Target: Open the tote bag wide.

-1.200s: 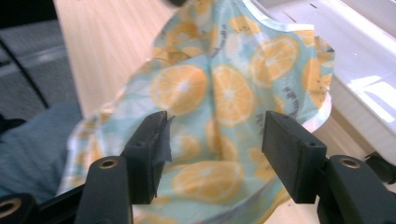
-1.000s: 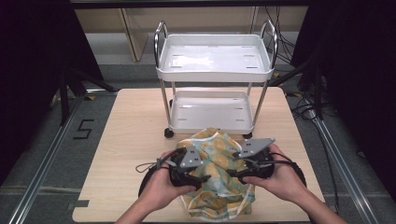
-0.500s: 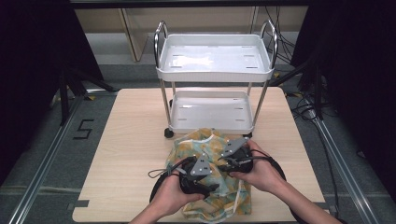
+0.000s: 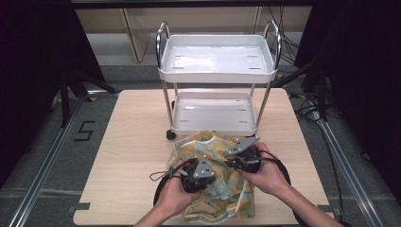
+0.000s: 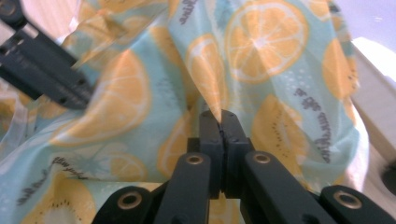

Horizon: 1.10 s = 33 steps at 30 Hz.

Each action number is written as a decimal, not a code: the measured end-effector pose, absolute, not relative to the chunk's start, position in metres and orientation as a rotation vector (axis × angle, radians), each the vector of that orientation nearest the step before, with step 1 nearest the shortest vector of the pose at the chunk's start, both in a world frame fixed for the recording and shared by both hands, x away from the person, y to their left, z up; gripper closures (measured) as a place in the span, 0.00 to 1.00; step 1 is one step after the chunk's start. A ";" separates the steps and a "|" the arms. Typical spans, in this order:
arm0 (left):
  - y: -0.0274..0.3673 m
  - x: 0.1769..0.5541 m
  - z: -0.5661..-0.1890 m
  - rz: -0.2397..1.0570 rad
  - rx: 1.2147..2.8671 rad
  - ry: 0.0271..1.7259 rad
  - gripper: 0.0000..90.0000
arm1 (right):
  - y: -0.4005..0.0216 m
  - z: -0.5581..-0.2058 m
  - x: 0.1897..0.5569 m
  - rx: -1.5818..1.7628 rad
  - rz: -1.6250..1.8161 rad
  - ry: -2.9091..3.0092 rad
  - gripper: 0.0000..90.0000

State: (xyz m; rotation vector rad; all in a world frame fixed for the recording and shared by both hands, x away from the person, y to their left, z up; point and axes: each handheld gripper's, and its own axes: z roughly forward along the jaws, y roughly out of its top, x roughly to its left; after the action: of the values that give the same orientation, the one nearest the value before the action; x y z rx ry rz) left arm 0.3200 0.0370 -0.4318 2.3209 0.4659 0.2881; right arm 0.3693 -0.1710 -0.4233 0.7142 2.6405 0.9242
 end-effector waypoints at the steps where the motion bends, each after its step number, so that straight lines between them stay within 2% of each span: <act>1: 0.037 0.319 -0.432 0.289 2.324 0.457 1.00 | -0.172 -0.422 0.369 0.742 0.927 2.636 1.00; 6: 0.045 0.312 -0.430 0.279 2.353 0.436 1.00 | -0.180 -0.421 0.370 0.788 0.914 2.613 1.00; 17: 0.072 0.293 -0.451 0.137 2.451 0.434 1.00 | -0.198 -0.419 0.374 0.914 0.844 2.581 1.00; 22: 0.079 0.295 -0.455 0.123 2.416 0.463 1.00 | -0.204 -0.423 0.375 0.924 0.799 2.581 1.00; 24: 0.078 0.296 -0.448 0.140 2.312 0.534 0.99 | -0.203 -0.424 0.373 0.937 0.827 2.578 1.00; 25: 0.078 0.297 -0.443 0.155 2.261 0.546 0.96 | -0.202 -0.423 0.372 0.935 0.819 2.590 1.00; 27: 0.076 0.299 -0.431 0.222 2.190 0.540 0.73 | -0.199 -0.424 0.370 0.920 0.847 2.557 1.00; 30: 0.070 0.304 -0.420 0.273 2.103 0.564 0.48 | -0.198 -0.422 0.371 0.908 0.827 2.571 1.00; 32: 0.068 0.311 -0.417 0.315 2.111 0.556 0.39 | -0.197 -0.422 0.371 0.914 0.824 2.573 1.00; 33: 0.065 0.314 -0.419 0.309 2.077 0.603 0.36 | -0.197 -0.422 0.371 0.911 0.825 2.571 1.00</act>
State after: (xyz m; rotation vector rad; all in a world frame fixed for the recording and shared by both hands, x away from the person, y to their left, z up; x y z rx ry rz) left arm 0.3136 0.0649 -0.4189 2.0766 0.6030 0.3088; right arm 0.3709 -0.1969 -0.4217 0.9114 2.5712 0.8253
